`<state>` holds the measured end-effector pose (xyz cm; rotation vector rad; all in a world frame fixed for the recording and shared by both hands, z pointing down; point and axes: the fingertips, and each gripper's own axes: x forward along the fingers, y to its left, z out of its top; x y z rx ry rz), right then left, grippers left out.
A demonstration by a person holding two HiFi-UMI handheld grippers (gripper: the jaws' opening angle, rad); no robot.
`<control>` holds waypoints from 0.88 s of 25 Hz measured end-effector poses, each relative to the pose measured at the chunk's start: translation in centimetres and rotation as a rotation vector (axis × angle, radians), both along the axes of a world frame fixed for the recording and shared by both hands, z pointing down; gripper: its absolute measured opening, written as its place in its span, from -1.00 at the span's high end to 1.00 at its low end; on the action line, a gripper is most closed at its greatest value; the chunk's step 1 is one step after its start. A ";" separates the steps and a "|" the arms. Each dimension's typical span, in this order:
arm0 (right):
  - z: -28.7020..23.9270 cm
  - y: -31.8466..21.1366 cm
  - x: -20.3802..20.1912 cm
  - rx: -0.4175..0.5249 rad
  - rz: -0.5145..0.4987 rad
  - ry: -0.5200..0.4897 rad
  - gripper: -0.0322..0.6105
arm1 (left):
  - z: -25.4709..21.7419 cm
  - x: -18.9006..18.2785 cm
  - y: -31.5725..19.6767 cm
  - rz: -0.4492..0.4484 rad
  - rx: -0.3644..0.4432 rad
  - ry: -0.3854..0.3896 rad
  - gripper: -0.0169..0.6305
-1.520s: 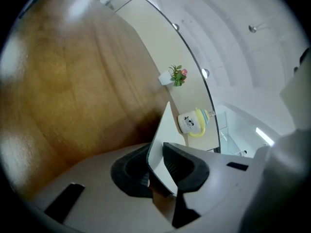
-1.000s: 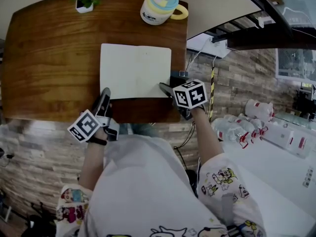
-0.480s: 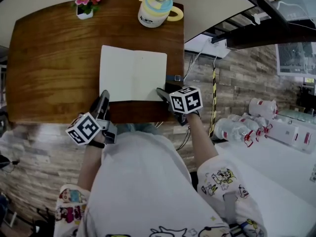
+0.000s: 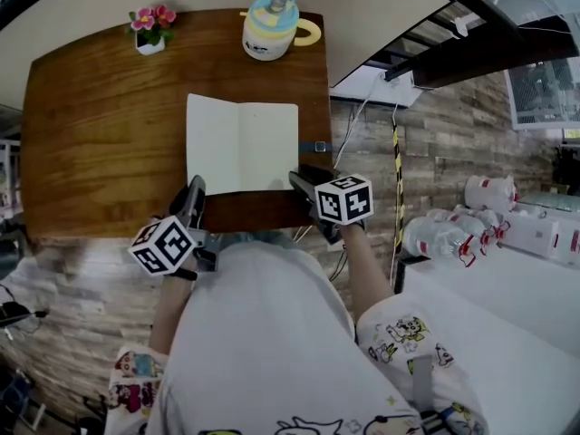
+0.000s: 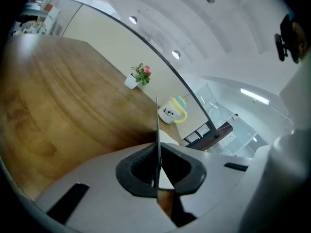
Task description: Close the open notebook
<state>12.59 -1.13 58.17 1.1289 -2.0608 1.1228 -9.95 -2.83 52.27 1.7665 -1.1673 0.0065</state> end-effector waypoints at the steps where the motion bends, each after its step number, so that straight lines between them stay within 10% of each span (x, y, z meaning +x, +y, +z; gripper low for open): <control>1: -0.3 0.1 0.2 0.009 0.011 -0.007 0.45 | -0.1 0.1 0.0 0.008 0.007 -0.015 0.92; 22: -5.5 1.8 2.6 0.157 0.109 -0.105 0.71 | -3.4 7.1 0.6 0.338 0.237 -0.295 0.74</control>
